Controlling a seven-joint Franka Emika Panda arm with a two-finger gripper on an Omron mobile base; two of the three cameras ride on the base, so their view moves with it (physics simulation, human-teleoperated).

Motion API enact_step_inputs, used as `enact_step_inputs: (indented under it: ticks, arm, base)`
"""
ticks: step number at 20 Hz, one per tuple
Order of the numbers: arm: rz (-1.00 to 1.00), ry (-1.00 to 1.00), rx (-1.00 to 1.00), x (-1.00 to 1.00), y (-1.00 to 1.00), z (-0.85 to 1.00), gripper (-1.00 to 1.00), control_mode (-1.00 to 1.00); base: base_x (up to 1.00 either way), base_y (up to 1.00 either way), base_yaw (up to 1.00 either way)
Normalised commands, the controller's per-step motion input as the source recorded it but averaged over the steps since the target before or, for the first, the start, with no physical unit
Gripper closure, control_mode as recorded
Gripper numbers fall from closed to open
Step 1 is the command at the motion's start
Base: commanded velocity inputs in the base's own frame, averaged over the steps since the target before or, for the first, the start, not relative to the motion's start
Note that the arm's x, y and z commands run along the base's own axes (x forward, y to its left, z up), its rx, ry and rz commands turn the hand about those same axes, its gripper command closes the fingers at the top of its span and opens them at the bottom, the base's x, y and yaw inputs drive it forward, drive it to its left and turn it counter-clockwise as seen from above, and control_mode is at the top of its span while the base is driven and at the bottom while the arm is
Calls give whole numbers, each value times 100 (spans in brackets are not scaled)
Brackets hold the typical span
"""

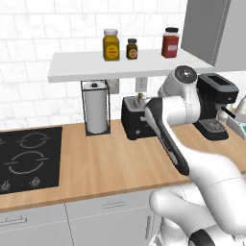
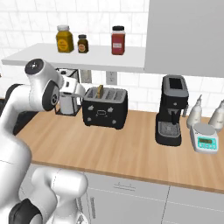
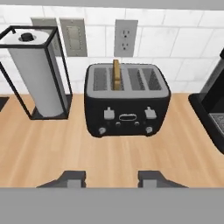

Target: Start the toaster. Once the lever pops up, take the bread to the plate on the dining counter.

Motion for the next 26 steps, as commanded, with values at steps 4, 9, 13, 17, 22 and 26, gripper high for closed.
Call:
enact_step_inputs:
  ticks: [4,9,13,17,22,26]
  arm:
    - [-5,0,0,23,1,-8,100,-100]
    - [0,0,0,16,0,-57,100,-100]
    - [0,0,0,28,0,-57,100,-100]
    - [0,0,0,41,0,-38,100,-100]
    - [0,0,0,44,0,-28,100,-100]
    - [0,0,0,43,0,-21,100,-100]
  base:
    - [0,0,0]
    - [0,0,0]
    - [0,0,0]
    - [0,0,0]
    - [0,0,0]
    - [0,0,0]
